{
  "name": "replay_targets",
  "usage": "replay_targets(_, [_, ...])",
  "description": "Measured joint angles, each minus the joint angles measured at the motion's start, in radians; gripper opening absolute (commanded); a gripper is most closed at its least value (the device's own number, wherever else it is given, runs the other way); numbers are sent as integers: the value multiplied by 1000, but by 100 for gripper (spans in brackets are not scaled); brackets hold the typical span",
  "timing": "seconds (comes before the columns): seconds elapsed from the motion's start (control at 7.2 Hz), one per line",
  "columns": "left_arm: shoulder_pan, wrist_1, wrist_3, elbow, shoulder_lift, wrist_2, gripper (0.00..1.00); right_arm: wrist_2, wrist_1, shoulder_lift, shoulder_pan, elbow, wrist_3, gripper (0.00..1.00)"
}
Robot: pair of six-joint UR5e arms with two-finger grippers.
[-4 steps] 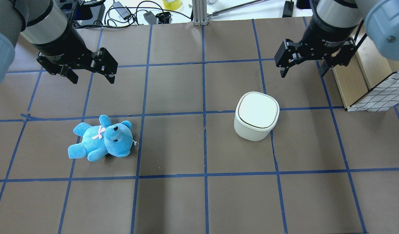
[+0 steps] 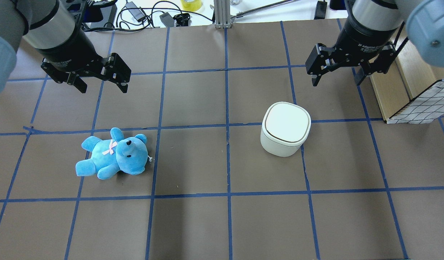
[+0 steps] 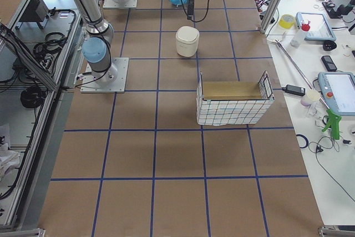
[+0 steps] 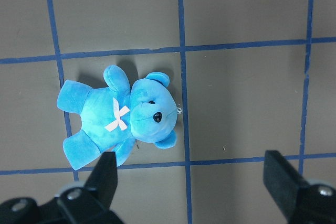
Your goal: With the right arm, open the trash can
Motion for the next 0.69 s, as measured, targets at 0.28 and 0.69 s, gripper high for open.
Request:
replay_targets(0.28, [0,0,0,0,0,0,100,0,0,0,0,0,0,100])
replay_targets(0.69, [0,0,0,0,0,0,100,2,0,-1,2,-1,12,100])
